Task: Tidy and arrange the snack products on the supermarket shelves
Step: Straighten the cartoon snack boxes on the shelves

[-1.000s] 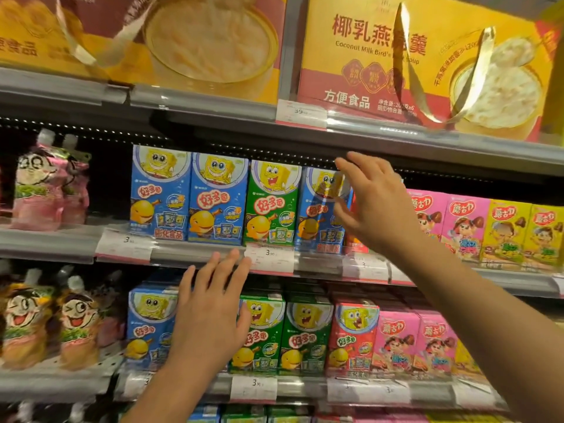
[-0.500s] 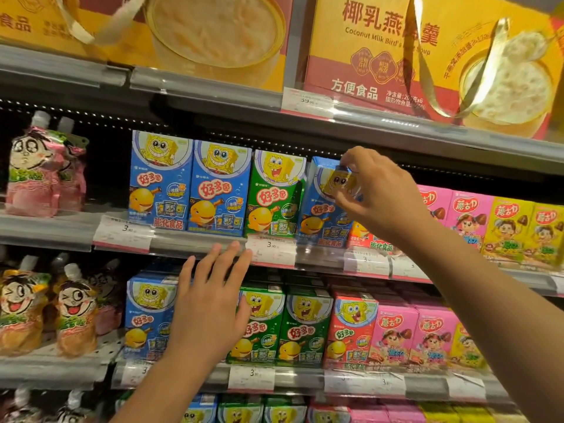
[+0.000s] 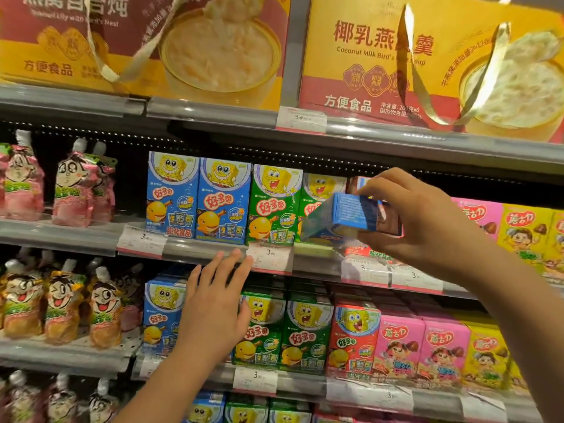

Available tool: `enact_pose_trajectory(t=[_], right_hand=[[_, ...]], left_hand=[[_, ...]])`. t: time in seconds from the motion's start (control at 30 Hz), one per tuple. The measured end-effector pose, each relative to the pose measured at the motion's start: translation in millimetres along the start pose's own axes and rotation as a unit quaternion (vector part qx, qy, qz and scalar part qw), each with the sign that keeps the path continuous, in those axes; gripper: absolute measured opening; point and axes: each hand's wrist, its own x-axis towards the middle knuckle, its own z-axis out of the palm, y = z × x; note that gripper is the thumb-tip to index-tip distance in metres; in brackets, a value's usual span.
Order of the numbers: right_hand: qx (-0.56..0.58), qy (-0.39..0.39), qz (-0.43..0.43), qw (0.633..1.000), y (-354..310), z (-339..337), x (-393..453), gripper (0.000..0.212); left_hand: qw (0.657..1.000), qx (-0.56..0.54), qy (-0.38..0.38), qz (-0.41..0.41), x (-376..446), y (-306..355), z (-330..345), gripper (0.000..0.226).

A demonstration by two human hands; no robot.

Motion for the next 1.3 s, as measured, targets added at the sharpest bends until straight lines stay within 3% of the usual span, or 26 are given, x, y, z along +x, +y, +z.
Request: enact_pose_trajectory(t=[0.13, 0.37, 0.57, 0.77, 0.97, 1.07, 1.2, 1.3], right_hand=[[0.139, -0.01, 0.008, 0.99, 6.4, 5.9, -30.5, 0.037], [0.312, -0.106, 0.049, 0.943, -5.6, 100.4, -64.1, 0.04], [0.325, -0.06, 0.053, 0.942, -20.1, 141.3, -66.6, 0.048], [0.337, -0.051, 0.103, 0.935, -22.0, 148.8, -56.0, 0.044], [0.305, -0.037, 0.134, 0.942, -30.9, 155.7, -48.4, 0.026], [0.284, -0.034, 0.15, 0.946, -37.6, 153.6, -45.2, 0.032], [0.276, -0.027, 0.188, 0.942, -55.1, 150.7, -48.5, 0.04], [0.284, -0.028, 0.226, 0.931, -80.0, 153.8, -64.3, 0.037]], left_hand=[[1.0, 0.023, -0.005, 0.017, 1.8, -0.3, -5.6, 0.073], [0.999, 0.025, -0.045, -0.016, 10.1, 4.1, -17.7, 0.062], [0.998, -0.004, -0.058, 0.006, 14.3, -5.8, -25.1, 0.057], [0.989, -0.14, -0.04, 0.019, 10.3, -26.5, -26.7, 0.047], [0.988, -0.126, 0.071, -0.054, -43.0, -99.5, -26.3, 0.031], [0.985, -0.155, 0.018, -0.066, -89.5, -131.7, -14.1, 0.028], [0.97, -0.172, -0.09, -0.144, -157.7, -154.0, 14.7, 0.024], [0.968, -0.177, -0.149, -0.096, -187.2, -152.2, 39.0, 0.032]])
